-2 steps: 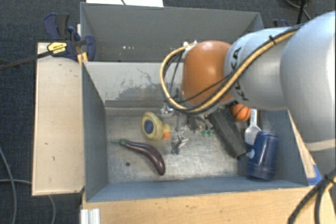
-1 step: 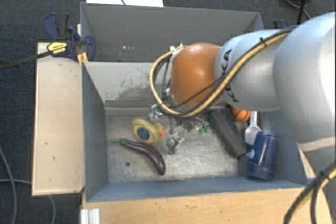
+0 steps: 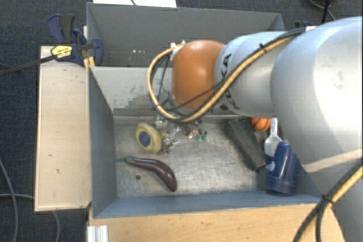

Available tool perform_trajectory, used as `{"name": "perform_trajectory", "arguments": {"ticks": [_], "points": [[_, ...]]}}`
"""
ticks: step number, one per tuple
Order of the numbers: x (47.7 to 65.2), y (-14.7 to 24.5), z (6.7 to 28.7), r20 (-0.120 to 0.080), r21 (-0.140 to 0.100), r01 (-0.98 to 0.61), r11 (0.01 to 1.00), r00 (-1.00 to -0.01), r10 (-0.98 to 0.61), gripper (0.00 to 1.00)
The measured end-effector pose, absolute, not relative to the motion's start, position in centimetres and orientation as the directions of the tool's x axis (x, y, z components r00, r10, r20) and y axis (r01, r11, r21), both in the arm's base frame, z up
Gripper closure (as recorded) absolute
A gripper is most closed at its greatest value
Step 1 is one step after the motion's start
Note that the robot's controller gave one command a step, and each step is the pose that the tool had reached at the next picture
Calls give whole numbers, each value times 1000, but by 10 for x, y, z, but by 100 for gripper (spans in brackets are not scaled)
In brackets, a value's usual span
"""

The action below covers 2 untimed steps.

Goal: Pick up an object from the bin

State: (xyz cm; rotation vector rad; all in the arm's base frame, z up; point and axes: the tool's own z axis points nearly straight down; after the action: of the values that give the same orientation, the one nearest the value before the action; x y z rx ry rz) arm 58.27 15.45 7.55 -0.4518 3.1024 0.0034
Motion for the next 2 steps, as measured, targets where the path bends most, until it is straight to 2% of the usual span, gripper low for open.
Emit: {"name": "perform_trajectory", "arguments": {"ticks": [1,2], "points": [[583,155,76,-7,1,-285,958,-958,-285,100],[538,136,107,2,1,-315,949,-949,-315,100]]}}
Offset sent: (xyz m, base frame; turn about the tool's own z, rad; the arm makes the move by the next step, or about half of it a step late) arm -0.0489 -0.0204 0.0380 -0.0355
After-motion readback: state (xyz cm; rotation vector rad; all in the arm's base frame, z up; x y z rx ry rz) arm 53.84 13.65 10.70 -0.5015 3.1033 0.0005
